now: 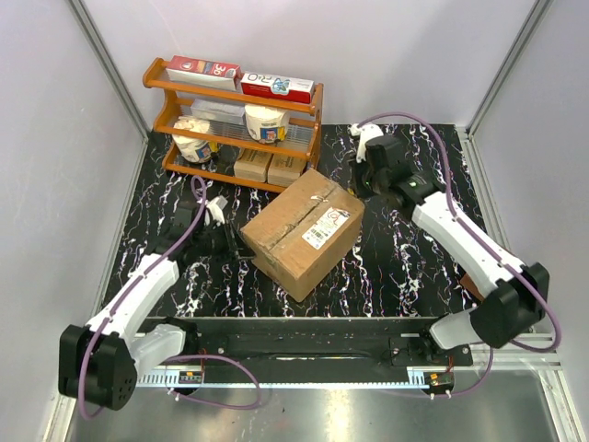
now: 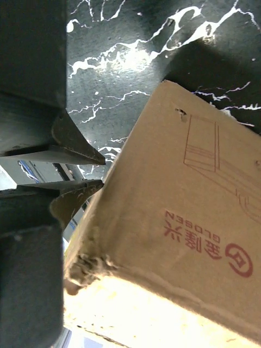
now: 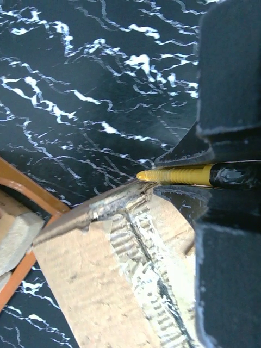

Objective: Unpack the express box

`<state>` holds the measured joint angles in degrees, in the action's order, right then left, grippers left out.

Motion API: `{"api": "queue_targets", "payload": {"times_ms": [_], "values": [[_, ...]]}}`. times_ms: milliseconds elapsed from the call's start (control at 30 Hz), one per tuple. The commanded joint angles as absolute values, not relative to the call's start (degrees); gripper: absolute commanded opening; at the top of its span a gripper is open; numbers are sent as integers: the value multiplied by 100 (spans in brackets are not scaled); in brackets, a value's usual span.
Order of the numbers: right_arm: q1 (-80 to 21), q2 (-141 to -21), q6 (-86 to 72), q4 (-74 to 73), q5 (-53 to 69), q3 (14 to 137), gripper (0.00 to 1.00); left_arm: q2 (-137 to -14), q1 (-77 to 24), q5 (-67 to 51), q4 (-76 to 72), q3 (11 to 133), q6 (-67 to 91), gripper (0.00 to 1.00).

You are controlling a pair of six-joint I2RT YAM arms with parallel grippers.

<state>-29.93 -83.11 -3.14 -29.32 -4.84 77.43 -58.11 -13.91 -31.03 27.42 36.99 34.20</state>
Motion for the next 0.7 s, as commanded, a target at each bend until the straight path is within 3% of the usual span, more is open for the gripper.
{"api": "queue_targets", "payload": {"times_ms": [0, 200, 433, 567, 667], "values": [[-3067, -7480, -975, -3734, 202, 7691, 0, -6204, -1520, -3480, 1724, 4236, 3472, 22], [-3076, -6786, -1580, -4315, 203, 7393, 0, -7046, -1845, -3700, 1206, 4727, 3472, 26], [-3076, -6205, -2206, -4474, -2579, 6820, 0, -8059, -2048, -3498, 1063, 5668, 3393, 24], [-3076, -6363, -2311, -4272, -3128, 6934, 0, -7999, -2057, -3174, 1361, 5862, 3174, 25], [-3076, -6679, -2321, -4000, -3462, 7171, 0, -7614, -2144, -3139, 1668, 5784, 2717, 37]]}}
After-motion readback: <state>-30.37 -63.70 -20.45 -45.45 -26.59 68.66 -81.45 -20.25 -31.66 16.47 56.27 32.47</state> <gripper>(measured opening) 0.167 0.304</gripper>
